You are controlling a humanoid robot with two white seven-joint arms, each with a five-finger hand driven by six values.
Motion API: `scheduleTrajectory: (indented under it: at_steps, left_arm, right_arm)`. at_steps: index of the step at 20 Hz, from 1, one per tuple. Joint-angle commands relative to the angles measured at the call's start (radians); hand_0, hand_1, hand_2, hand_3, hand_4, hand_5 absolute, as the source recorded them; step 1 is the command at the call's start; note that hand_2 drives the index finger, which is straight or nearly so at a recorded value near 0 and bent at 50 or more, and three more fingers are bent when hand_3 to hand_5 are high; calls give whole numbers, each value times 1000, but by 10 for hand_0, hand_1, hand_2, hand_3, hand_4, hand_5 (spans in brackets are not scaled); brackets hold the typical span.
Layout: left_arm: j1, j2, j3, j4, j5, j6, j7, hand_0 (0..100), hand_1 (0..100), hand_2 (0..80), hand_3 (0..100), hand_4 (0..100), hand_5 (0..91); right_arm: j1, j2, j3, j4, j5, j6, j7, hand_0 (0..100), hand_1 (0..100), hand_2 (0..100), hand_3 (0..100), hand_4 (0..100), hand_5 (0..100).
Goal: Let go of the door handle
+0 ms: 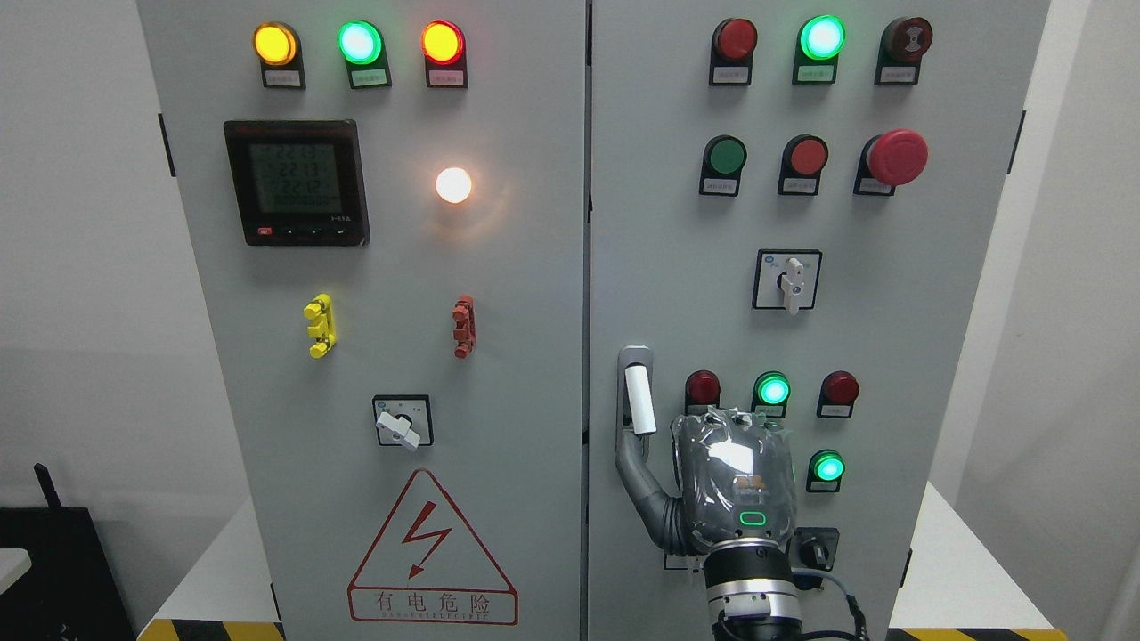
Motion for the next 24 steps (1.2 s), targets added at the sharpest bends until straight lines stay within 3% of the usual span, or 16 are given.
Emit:
scheduleTrajectory:
  at_steps: [1,24]
  left_arm:
    - [34,0,0,-31,0,0,1,120,389,0,0,0,0]
    - [34,0,-1,-31,0,0,1,120,389,0,0,0,0]
  right_arm:
    - [1,0,-1,-1,0,0,-1,537,0,1000,1000,996,932]
    - [7,0,0,-2,0,0,-1,546,0,1000,1000,998,934]
